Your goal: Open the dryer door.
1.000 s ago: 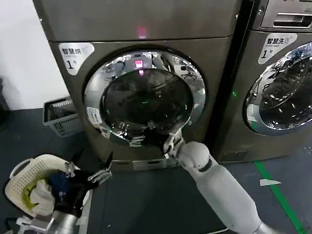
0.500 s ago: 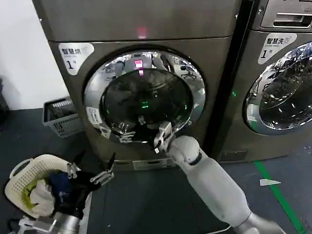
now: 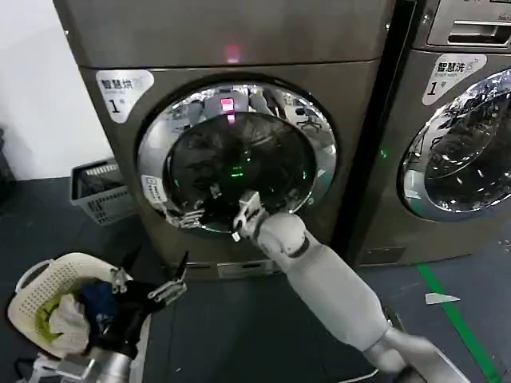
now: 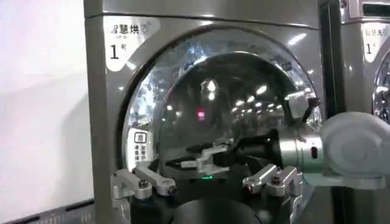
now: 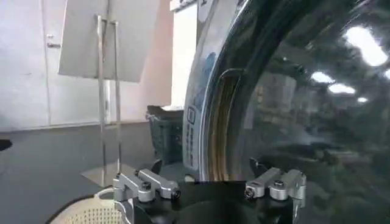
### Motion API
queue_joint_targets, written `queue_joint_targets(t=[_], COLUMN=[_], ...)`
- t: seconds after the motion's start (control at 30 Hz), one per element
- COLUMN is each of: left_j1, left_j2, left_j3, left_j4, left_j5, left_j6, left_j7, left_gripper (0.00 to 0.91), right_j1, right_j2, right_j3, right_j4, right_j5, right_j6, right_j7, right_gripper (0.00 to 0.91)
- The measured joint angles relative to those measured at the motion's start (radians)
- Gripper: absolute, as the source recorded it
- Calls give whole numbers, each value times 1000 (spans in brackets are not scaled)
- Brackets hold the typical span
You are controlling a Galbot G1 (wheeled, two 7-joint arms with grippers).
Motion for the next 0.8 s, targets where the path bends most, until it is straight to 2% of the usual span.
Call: queue_joint_targets(t=[0.13, 0.43, 0.67, 0.8], left_j1=[-1, 3, 7, 8], left_j2=[-1, -1, -4, -5], left_j3=[1, 1, 2, 2], left_j4=[8, 9, 9, 8], left_j5=[5, 15, 19, 20], left_j6=[-13, -16, -21, -21], left_j7=[1, 0, -1, -1], left_gripper=[907, 907, 907, 907], right_j1=[30, 77, 83, 93], right_j2=[26, 89, 115, 127], right_j3=[-27, -66, -92, -102], right_j4=[-51, -157, -169, -187], right_j5=[-32, -35, -32, -29], right_j6=[26, 50, 48, 67], right_j7=[-24, -58, -64, -85], right_gripper=[907, 907, 907, 907])
